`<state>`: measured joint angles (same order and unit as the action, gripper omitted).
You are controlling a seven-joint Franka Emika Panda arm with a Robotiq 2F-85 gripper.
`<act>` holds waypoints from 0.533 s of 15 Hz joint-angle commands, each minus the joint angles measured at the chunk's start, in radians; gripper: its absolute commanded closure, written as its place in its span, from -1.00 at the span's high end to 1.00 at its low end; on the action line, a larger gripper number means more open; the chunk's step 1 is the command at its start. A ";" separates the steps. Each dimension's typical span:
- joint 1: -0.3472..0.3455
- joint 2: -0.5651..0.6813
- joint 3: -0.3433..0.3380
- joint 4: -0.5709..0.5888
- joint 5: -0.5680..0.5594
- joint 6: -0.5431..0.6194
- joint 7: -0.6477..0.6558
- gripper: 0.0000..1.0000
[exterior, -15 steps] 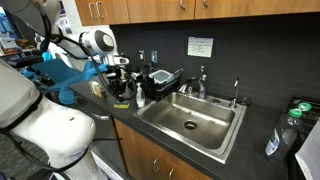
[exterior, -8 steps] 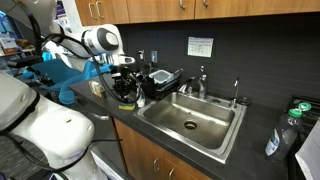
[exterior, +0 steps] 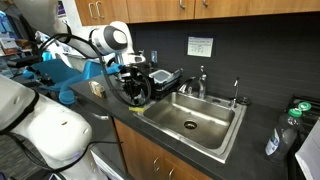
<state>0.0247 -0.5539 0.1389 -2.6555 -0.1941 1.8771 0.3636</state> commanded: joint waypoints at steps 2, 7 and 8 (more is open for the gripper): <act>-0.046 -0.032 -0.032 -0.024 -0.072 0.051 -0.051 -0.92; -0.090 -0.010 -0.047 -0.032 -0.167 0.142 -0.060 -0.92; -0.098 -0.005 -0.048 -0.036 -0.188 0.164 -0.061 -0.92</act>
<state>-0.0475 -0.5603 0.0999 -2.6756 -0.3276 1.9829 0.3233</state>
